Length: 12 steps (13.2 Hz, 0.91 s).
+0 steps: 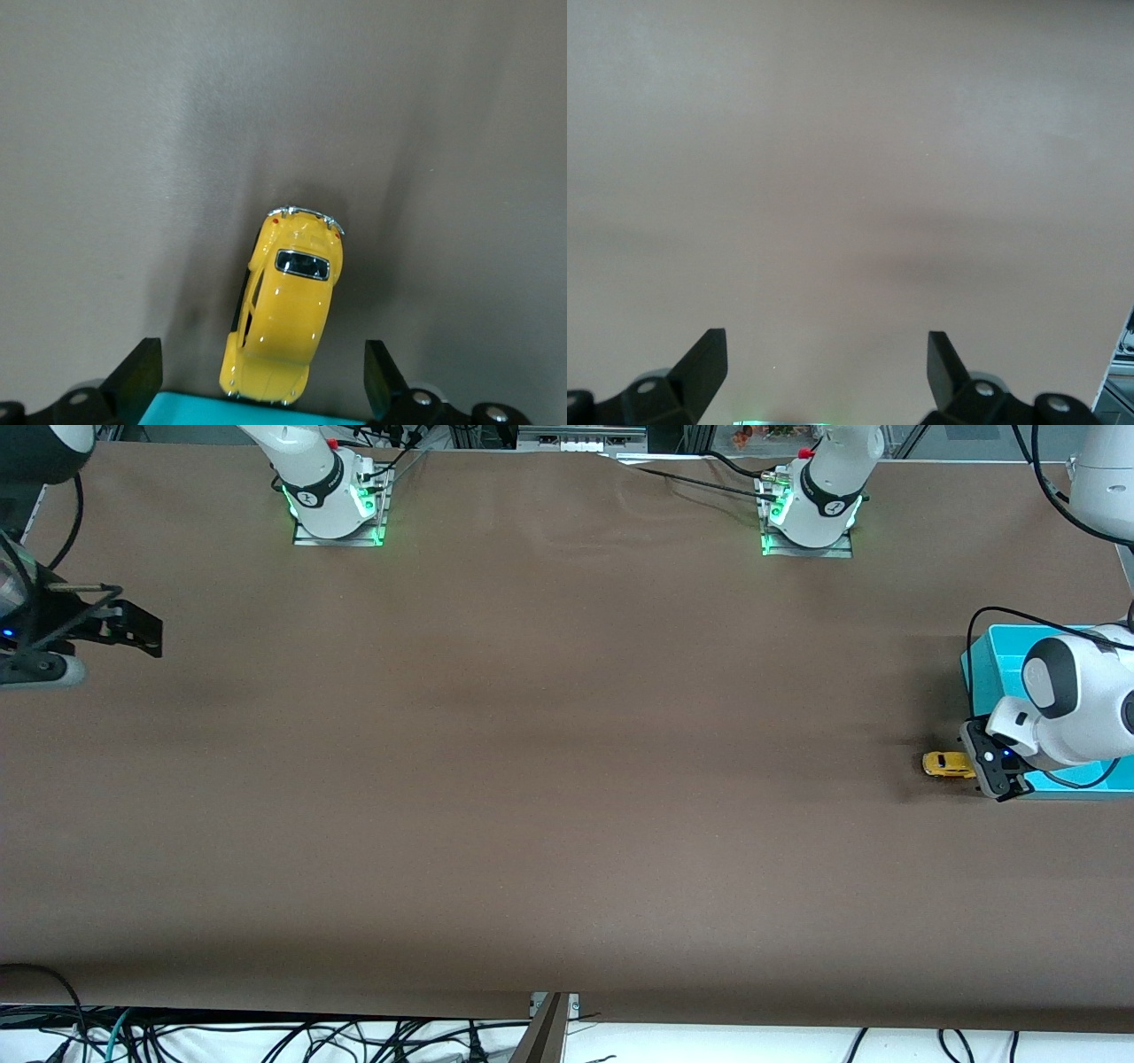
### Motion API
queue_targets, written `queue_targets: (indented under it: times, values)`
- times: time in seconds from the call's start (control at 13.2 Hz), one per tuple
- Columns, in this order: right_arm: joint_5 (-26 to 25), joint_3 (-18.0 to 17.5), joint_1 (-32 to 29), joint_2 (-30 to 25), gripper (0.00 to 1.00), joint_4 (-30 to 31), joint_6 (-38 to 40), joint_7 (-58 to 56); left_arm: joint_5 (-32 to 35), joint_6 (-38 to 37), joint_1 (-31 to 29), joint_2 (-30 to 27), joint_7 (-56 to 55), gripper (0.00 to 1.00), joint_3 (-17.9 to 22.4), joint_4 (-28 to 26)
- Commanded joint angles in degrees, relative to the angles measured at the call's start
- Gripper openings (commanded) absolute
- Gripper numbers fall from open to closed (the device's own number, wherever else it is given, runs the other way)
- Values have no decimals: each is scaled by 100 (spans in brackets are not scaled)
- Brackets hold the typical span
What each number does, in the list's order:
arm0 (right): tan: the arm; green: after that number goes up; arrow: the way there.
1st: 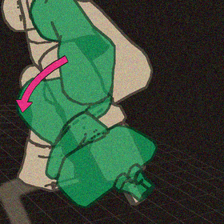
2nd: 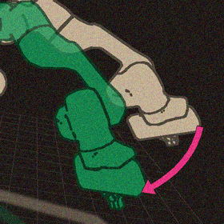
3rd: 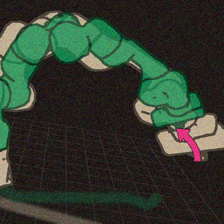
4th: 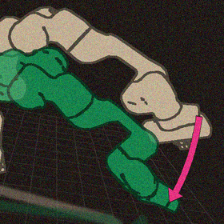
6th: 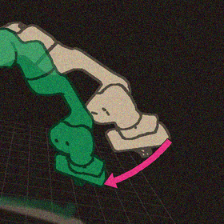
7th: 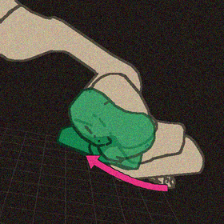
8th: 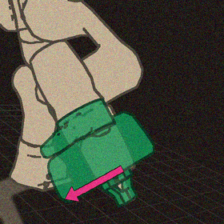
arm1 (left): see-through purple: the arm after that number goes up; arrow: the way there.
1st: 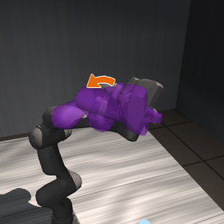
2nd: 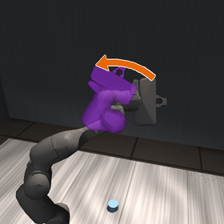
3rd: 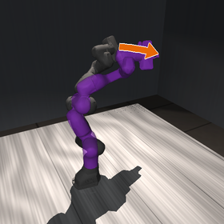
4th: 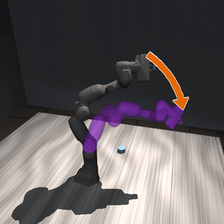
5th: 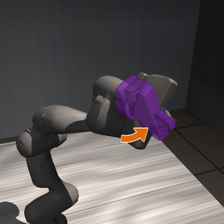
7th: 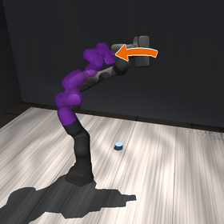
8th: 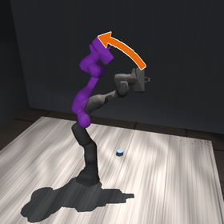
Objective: Wind and store yellow beetle car
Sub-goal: 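Lower the left gripper to the yellow car beside the tray, then close the left gripper on the yellow car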
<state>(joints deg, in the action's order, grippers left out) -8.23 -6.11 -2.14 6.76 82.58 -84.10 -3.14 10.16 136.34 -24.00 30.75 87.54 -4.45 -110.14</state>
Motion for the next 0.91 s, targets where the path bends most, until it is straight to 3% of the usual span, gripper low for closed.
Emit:
queue_targets:
  times: [0.0, 0.15, 0.23, 0.3, 0.38, 0.46, 0.68, 0.83]
  values:
    - [6, 4, 3, -96, 100, 30, 34, 33, 57, 550, -104, -34, 131, 99, -64, -419]
    - [424, 205, 3, -96, 100, 48, 69, 42, 13, 578, -140, 71, 131, 97, -73, -429]
    - [732, 372, 12, -96, 100, 57, 95, 33, 13, 578, -192, 98, 140, 88, -82, -429]
    - [814, 460, 12, -96, 100, 74, 113, 33, 13, 578, -201, 98, 140, 67, -91, -420]
    - [815, 470, 12, -96, 100, 74, 122, 50, 13, 578, -201, 90, 140, 39, -99, -420]
    - [815, 505, 12, -96, 100, 109, 122, 68, 13, 569, -201, 90, 140, 22, -100, -394]
    - [788, 646, 20, -87, 100, 162, 139, -64, 4, 473, -193, -7, 131, 15, -230, -359]
    - [779, 646, 20, -61, 100, 154, 139, -99, -188, -8, -193, -226, 123, 14, -389, -298]
